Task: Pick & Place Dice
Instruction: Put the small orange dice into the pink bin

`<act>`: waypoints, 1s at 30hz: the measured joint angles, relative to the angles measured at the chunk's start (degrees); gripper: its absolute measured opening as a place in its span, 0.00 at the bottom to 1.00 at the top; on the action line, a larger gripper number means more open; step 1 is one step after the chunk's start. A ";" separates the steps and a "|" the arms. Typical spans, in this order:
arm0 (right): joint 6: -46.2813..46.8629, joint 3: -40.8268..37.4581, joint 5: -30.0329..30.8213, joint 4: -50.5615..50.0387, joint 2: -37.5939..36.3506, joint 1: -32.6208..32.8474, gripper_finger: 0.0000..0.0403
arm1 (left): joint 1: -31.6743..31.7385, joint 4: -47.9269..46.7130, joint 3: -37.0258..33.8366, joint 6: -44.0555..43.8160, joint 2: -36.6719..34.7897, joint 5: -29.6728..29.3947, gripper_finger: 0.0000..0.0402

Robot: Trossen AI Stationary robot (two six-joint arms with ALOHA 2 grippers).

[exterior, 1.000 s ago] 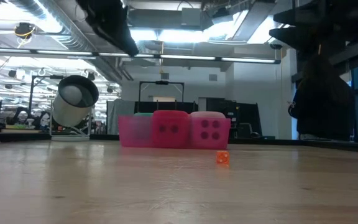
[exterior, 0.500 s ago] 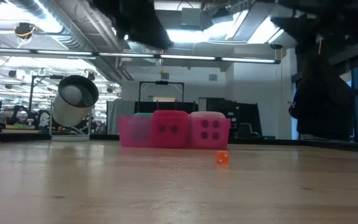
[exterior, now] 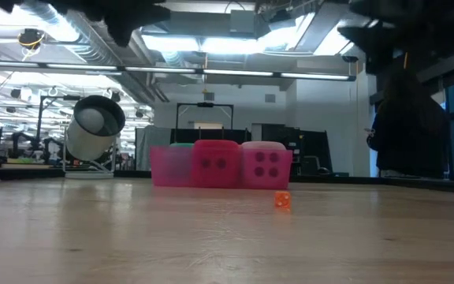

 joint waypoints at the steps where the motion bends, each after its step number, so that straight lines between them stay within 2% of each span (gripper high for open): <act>1: 1.07 0.21 -0.16 -0.17 1.83 -0.21 0.54 | 0.29 1.90 -1.75 -0.35 -1.01 0.93 0.35; 5: 3.76 3.15 -0.51 -3.92 10.20 -0.44 0.54 | 0.90 6.04 -6.44 -1.43 -2.74 1.03 0.35; 8: 4.14 7.88 -3.33 -6.34 17.85 -0.31 0.54 | 0.90 7.41 -7.99 -2.65 -2.48 0.83 0.35; 14: 3.28 16.58 -5.33 -12.07 33.44 0.29 0.54 | 0.35 7.23 -8.37 -3.08 -2.07 0.86 0.35; 18: 4.88 19.46 -6.55 -11.62 42.15 0.98 0.54 | -0.09 6.84 -8.35 -2.87 -2.01 0.94 0.35; 22: 8.42 21.30 -2.99 -11.49 48.64 2.41 0.54 | -0.09 5.70 -8.33 -2.91 -2.01 0.91 0.35; 30: 8.35 27.29 -1.85 -11.13 56.98 6.99 0.54 | -0.09 3.96 -8.32 -3.07 -2.01 0.91 0.35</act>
